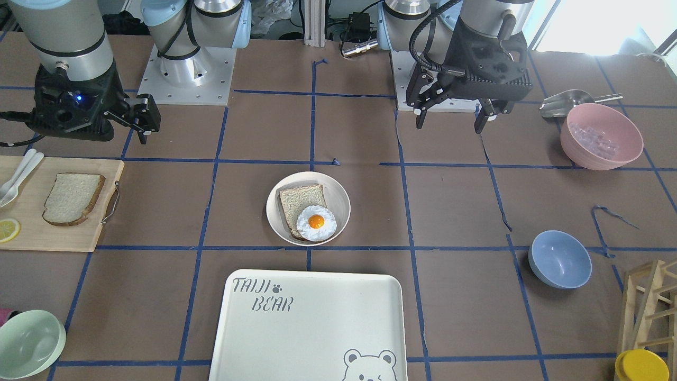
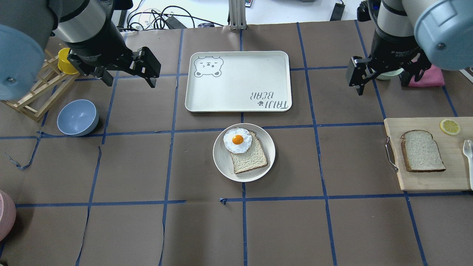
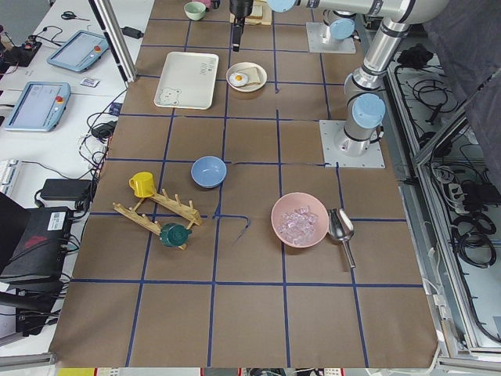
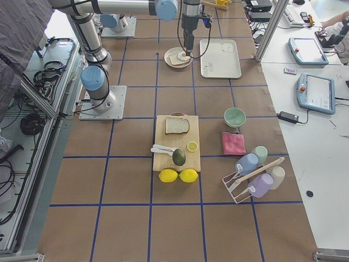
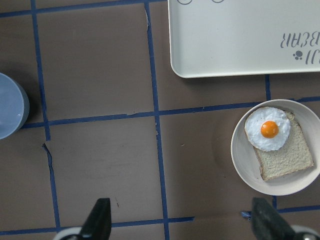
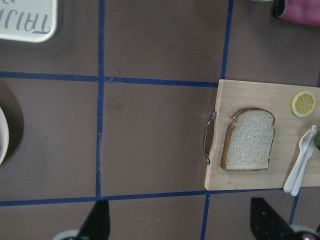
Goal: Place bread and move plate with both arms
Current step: 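Move the right gripper down over the bread slice on the wooden board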
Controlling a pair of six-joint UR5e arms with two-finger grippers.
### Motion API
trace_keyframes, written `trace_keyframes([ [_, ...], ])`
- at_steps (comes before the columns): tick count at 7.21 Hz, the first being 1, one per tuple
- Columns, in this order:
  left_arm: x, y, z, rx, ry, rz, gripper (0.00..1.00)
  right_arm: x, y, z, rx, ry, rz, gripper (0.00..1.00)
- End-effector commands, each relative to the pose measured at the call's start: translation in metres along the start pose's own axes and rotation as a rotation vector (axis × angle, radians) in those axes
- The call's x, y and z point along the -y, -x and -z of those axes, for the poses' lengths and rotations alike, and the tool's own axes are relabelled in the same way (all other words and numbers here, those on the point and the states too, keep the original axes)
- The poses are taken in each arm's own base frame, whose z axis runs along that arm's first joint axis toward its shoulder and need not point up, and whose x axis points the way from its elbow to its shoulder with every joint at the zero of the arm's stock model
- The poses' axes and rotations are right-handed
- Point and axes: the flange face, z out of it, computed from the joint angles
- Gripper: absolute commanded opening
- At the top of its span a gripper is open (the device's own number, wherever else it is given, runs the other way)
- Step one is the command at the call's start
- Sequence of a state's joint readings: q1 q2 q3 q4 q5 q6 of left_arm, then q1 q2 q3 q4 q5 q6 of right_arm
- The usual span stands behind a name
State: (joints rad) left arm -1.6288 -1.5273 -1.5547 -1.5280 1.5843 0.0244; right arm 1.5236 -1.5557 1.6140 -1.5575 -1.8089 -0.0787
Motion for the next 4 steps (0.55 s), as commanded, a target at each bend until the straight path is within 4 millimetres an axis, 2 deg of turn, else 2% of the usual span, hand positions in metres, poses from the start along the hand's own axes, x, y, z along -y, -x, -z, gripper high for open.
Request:
trace_keyframes([
  [1,-0.002,0.000,0.003,0.001,-0.006,0.000,1.00,0.001,-0.031,-0.067,0.000,0.057,-0.070,0.99],
  [2,-0.002,0.000,0.003,0.004,-0.006,0.000,1.00,-0.006,-0.052,-0.122,-0.008,0.064,-0.118,1.00],
  [4,-0.002,0.000,0.005,-0.001,-0.013,0.000,1.00,-0.033,-0.103,-0.224,-0.015,-0.007,-0.100,1.00],
])
